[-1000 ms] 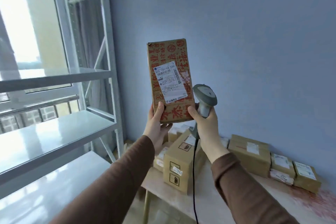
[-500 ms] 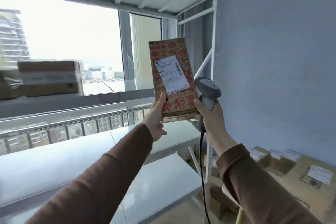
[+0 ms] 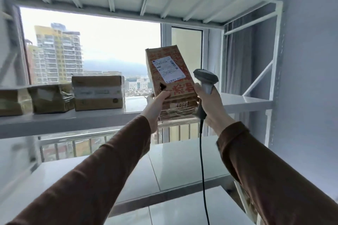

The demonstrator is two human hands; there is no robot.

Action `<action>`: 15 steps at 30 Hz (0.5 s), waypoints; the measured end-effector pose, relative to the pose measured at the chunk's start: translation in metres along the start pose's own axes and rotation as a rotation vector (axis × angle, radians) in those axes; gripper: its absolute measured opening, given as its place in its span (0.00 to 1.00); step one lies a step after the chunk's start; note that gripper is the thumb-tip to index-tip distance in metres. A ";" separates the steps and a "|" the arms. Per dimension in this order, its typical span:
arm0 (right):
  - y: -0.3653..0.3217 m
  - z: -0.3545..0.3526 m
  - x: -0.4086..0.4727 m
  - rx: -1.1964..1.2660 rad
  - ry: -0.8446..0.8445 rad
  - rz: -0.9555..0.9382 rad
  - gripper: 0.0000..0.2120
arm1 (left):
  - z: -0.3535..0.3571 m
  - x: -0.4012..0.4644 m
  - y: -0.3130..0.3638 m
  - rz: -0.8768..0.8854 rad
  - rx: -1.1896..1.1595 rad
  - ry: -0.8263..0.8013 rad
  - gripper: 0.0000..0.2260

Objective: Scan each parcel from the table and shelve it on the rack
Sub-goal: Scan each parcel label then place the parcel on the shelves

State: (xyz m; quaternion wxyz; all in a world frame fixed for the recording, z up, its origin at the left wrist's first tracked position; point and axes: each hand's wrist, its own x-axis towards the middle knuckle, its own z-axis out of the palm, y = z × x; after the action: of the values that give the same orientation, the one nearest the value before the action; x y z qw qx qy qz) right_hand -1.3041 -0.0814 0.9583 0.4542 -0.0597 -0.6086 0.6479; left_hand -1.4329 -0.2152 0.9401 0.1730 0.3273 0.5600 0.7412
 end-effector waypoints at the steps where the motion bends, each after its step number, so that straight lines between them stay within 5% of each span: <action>1: 0.007 0.006 0.013 0.013 -0.024 0.027 0.15 | -0.005 0.009 0.002 -0.012 0.003 0.033 0.44; 5: 0.040 0.030 0.058 0.087 -0.086 0.119 0.15 | -0.030 0.053 0.007 -0.034 0.096 0.118 0.46; 9: 0.065 0.056 0.095 0.151 -0.175 0.139 0.16 | -0.053 0.086 0.013 0.041 0.158 0.122 0.28; 15: 0.079 0.091 0.129 0.123 -0.212 0.173 0.14 | -0.083 0.121 0.008 0.019 0.151 0.165 0.29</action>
State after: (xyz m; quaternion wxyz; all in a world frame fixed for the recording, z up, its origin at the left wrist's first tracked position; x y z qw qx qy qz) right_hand -1.4768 -0.0503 0.9764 0.3324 -0.0153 -0.6050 0.7234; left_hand -1.5759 -0.2019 0.9696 0.0942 0.2824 0.6233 0.7231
